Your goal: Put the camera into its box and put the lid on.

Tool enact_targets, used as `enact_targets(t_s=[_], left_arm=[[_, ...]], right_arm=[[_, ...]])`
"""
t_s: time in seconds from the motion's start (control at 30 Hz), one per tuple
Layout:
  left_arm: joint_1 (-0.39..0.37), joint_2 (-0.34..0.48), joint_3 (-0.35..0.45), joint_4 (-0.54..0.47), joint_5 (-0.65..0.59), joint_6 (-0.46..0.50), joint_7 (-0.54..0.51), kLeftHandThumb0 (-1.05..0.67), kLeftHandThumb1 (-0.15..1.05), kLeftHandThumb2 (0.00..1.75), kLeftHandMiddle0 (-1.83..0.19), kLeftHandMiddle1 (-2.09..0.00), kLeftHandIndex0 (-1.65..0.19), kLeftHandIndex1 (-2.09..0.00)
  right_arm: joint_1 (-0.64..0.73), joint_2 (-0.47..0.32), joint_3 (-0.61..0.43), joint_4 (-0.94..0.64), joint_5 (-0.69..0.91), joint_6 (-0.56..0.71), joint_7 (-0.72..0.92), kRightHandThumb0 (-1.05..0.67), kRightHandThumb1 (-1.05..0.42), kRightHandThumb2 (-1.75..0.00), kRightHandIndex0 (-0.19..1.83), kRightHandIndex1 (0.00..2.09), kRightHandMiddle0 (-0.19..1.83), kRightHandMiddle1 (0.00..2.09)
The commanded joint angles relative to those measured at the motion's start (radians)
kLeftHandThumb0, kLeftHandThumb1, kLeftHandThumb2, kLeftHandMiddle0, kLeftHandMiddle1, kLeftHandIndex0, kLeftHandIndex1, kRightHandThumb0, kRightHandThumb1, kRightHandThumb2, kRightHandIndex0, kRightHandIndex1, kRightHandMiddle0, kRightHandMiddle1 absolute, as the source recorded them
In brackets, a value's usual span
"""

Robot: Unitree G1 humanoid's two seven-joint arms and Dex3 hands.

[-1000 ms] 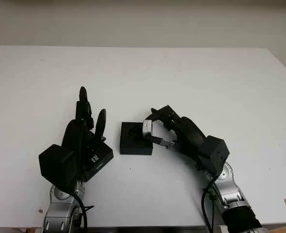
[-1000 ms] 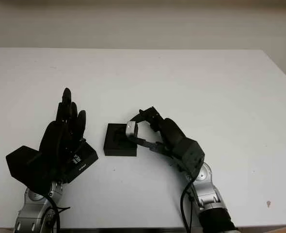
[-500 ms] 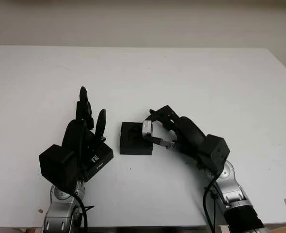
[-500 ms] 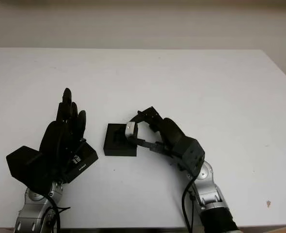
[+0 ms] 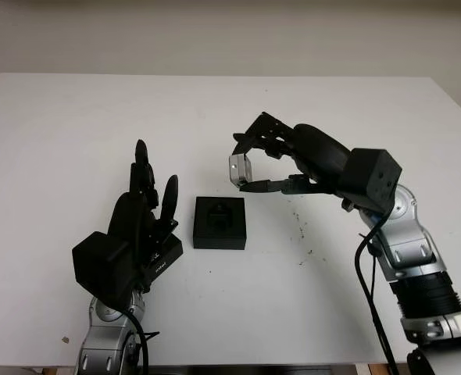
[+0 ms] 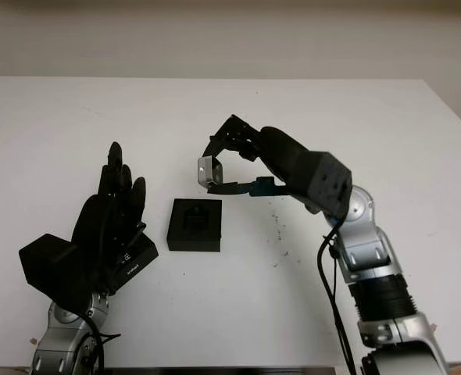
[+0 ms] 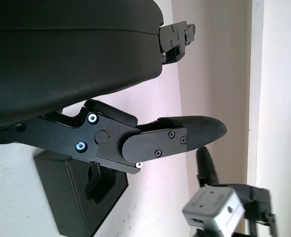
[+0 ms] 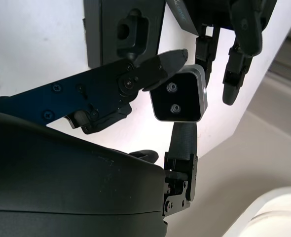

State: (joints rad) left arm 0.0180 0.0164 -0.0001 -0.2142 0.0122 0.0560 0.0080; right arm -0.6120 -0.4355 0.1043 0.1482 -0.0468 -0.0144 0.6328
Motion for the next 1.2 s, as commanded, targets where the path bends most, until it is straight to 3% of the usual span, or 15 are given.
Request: enact_targets(t_s=[0.0, 0.33, 0.63, 1.17], left_arm=[[0.001, -0.009, -0.011, -0.004, 0.008, 0.003, 0.008, -0.67, 1.05, 0.56, 0.19, -0.04, 0.19, -0.02], [-0.009, -0.021, -0.013, 0.009, 0.013, -0.008, 0.014, -0.67, 1.05, 0.56, 0.19, -0.04, 0.19, -0.03], [-0.016, -0.025, -0.013, 0.013, 0.020, -0.007, 0.024, -0.68, 1.05, 0.55, 0.18, -0.04, 0.18, -0.03], [-0.030, -0.042, -0.019, 0.048, 0.022, -0.034, 0.033, -0.69, 1.05, 0.55, 0.19, -0.03, 0.19, -0.01]], right_arm=[[-0.049, -0.023, 0.014, 0.019, -0.012, -0.006, 0.025, -0.41, -0.97, -0.05, 0.33, 0.14, 0.35, 1.66], [-0.040, -0.047, 0.099, -0.002, -0.104, 0.083, 0.084, -0.40, -0.98, -0.06, 0.33, 0.12, 0.28, 1.76], [0.062, -0.017, 0.153, -0.073, -0.181, 0.092, 0.012, -0.39, -0.99, -0.06, 0.32, 0.11, 0.27, 1.80], [0.183, 0.070, 0.144, -0.154, -0.176, 0.167, -0.120, -0.40, -1.05, -0.10, 0.24, 0.07, 0.07, 2.02]])
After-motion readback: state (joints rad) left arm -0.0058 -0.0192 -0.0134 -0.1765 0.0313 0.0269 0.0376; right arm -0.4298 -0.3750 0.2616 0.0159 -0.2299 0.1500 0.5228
